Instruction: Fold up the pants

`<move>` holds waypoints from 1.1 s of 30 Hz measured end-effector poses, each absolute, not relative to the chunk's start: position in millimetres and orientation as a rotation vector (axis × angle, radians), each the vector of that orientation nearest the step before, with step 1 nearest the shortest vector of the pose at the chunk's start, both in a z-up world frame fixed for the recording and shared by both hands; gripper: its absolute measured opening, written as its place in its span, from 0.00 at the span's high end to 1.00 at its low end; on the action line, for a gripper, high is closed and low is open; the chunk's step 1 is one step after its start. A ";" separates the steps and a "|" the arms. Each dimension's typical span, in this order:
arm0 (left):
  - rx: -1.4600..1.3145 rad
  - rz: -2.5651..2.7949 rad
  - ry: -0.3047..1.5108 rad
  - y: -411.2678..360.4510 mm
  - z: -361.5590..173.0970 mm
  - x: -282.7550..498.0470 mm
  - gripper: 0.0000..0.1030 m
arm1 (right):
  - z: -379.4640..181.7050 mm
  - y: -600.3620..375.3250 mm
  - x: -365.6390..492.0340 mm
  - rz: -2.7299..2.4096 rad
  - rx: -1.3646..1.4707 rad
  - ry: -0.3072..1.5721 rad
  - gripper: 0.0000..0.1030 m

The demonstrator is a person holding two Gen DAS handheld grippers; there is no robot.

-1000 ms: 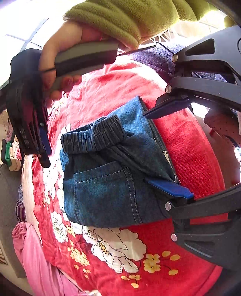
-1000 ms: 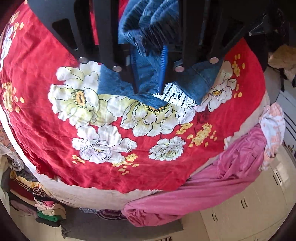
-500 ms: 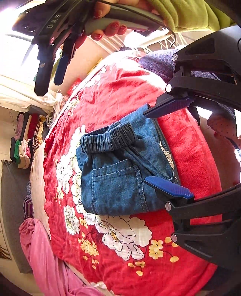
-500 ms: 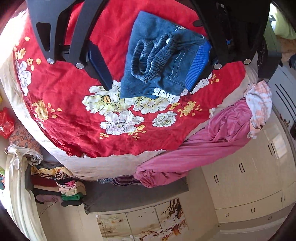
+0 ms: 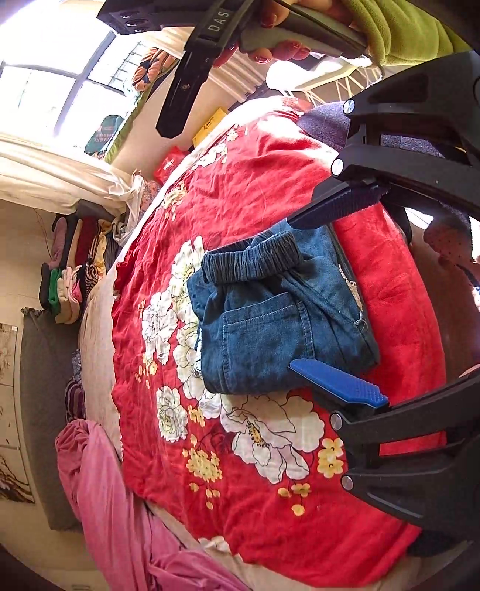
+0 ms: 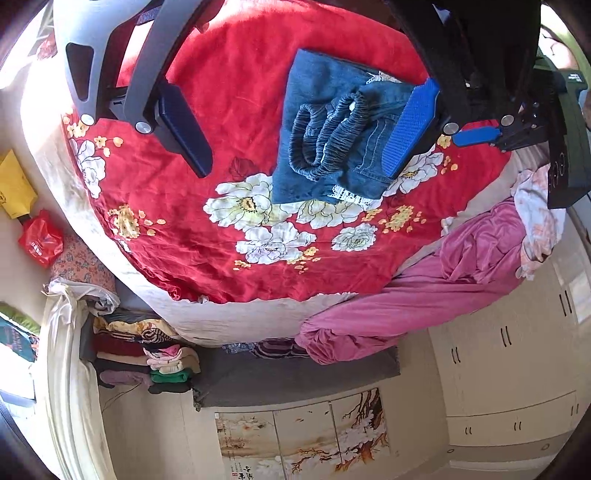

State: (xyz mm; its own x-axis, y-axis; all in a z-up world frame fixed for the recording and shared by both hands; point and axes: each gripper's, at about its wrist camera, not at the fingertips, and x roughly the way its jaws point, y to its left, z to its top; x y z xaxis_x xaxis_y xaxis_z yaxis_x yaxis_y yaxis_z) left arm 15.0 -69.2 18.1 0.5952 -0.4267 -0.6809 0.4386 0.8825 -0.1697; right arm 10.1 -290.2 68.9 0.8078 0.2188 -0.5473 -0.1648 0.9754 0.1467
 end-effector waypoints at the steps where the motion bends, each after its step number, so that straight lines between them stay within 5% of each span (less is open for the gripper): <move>1: 0.008 -0.495 0.781 -67.1 20.5 16.9 0.35 | 69.8 -290.1 9.0 0.201 0.087 0.589 0.09; 33: 0.035 -0.305 0.819 -52.7 -4.0 68.2 0.10 | -2.8 -286.0 37.8 0.148 0.041 0.742 0.06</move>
